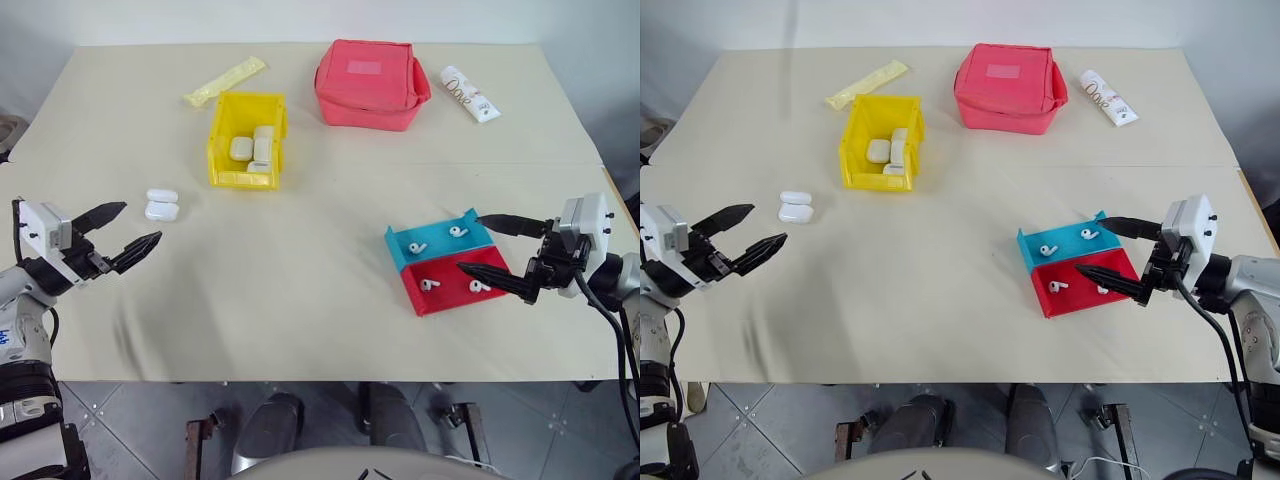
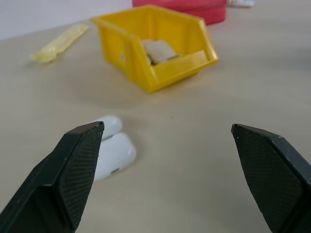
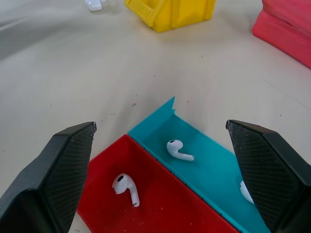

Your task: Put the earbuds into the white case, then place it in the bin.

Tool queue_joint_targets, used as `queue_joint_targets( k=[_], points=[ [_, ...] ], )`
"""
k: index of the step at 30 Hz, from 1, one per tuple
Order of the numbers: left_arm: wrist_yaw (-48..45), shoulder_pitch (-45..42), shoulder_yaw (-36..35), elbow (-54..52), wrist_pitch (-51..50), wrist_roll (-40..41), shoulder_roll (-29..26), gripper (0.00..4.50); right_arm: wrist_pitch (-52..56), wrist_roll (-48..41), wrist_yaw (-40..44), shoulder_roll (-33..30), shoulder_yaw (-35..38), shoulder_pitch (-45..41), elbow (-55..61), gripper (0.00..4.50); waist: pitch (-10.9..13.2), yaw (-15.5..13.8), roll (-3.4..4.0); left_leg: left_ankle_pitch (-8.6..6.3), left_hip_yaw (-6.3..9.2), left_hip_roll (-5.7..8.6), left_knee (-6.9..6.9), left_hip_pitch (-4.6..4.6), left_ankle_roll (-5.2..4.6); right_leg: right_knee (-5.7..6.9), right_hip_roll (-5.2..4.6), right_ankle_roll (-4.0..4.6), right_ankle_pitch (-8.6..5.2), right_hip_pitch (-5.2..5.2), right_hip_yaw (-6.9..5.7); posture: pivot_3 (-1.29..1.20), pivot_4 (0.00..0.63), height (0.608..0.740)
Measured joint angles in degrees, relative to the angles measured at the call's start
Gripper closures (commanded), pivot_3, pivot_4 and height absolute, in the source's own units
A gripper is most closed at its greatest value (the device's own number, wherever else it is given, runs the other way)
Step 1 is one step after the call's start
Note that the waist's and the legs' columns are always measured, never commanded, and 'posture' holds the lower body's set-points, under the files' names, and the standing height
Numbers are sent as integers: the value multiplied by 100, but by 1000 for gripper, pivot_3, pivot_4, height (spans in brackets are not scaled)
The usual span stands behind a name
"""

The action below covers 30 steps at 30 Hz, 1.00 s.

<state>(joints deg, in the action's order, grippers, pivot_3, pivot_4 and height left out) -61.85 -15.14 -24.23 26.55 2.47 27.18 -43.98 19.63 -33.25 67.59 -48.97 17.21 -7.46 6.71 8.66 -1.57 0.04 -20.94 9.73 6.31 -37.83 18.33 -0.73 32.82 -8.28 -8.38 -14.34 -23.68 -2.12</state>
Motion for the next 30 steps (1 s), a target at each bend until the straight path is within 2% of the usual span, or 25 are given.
queue_joint_targets(
  k=[6, 10, 14, 19, 26, 30],
  points=[
    [551, 381, -300, -655, -359, 83, 7, 25, -62, 17, 145, 0, -92, -371, -173, 0, 2, 28, 2, -15, -17, -19, 1, -5, 5, -4, 21, 2, 1, -3, 17, 0, 150, 740],
    [804, 1282, -740, -1387, -803, 227, 7, 25, -104, 96, 317, 2, -293, -740, -504, 0, 6, 35, 8, -25, -41, -31, 15, -15, 2, -5, 38, 5, 2, -5, 58, 0, 150, 740],
    [832, 2551, -1210, -2124, -1293, 416, 48, 25, -227, 236, 576, 20, -610, -1323, -973, 0, 12, 36, 9, -40, -76, -55, 23, -24, 0, -38, 67, 12, 8, -8, 90, 0, 150, 740],
    [779, 3341, -1684, -2514, -1482, 725, 323, 25, -369, 406, 889, 74, -1009, -1958, -1551, 0, 19, -15, 12, -49, -80, -85, 22, -18, 10, -64, 80, 40, 25, -6, 88, 0, 150, 740],
    [879, 3511, -1812, -2867, -1449, 756, 498, 25, -492, 555, 1137, 213, -1240, -2340, -1963, 0, 26, 8, 18, -50, -95, -98, 23, -16, 16, -81, 90, 51, 44, -7, 87, 0, 150, 740],
    [1283, 3162, -1779, -2997, -1604, 717, 477, 25, -552, 565, 1231, 231, -1249, -2375, -2008, 0, 27, 13, 20, -50, -99, -102, 24, -16, 18, -81, 97, 49, 47, -10, 87, 0, 150, 740]
  ],
)
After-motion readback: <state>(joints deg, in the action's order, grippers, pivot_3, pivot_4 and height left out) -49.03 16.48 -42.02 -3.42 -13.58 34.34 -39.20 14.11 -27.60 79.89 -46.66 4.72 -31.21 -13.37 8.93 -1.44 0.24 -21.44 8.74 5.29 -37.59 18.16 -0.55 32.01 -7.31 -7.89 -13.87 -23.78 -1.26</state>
